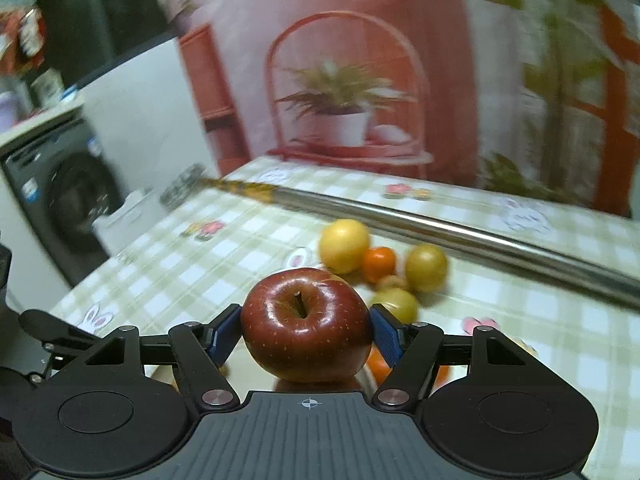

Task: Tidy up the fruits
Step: 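Lower the apple onto the plate with the right tool while the left tool carries the tangerine over it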

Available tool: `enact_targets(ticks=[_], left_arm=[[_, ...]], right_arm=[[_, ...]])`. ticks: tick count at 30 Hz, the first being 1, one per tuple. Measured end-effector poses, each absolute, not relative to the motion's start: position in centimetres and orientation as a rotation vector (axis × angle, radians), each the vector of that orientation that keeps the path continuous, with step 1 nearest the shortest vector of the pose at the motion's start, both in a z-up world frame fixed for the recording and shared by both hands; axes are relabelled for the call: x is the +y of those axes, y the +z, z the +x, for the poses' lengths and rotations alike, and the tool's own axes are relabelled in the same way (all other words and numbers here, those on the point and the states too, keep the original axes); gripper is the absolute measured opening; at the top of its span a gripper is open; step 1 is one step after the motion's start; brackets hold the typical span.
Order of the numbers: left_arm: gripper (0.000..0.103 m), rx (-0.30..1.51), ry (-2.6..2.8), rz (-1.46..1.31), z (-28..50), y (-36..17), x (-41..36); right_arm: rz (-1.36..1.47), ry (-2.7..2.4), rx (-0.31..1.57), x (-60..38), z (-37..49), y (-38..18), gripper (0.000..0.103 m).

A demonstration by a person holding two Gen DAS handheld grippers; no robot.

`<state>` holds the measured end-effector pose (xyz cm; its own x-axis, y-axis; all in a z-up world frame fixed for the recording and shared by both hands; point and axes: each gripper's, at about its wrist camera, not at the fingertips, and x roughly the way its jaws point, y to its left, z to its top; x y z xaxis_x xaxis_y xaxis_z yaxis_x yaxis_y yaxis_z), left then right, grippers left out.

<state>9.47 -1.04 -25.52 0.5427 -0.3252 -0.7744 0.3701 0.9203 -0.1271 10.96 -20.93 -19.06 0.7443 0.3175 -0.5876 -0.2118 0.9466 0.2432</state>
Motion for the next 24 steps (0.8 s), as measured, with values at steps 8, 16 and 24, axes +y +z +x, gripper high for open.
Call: enact_targets(ticks=[8,16,24], left_arm=[[0.042,0.888,-0.372,0.076,10.1,-25.8,-0.3],[0.042,0.876,-0.364,0.067,10.0,-25.7,-0.1],[0.042,0.866,-0.351,0.058,10.0,-25.8,-0.1]], right_arm=[[0.076,0.406,0.770,-17.0,14.7,-20.1,0.065],[0.054,0.417,0.832,-15.7,16.0,-21.6,0.065],[0.064,0.394,0.871,-16.0,16.4,-23.1,0.065]])
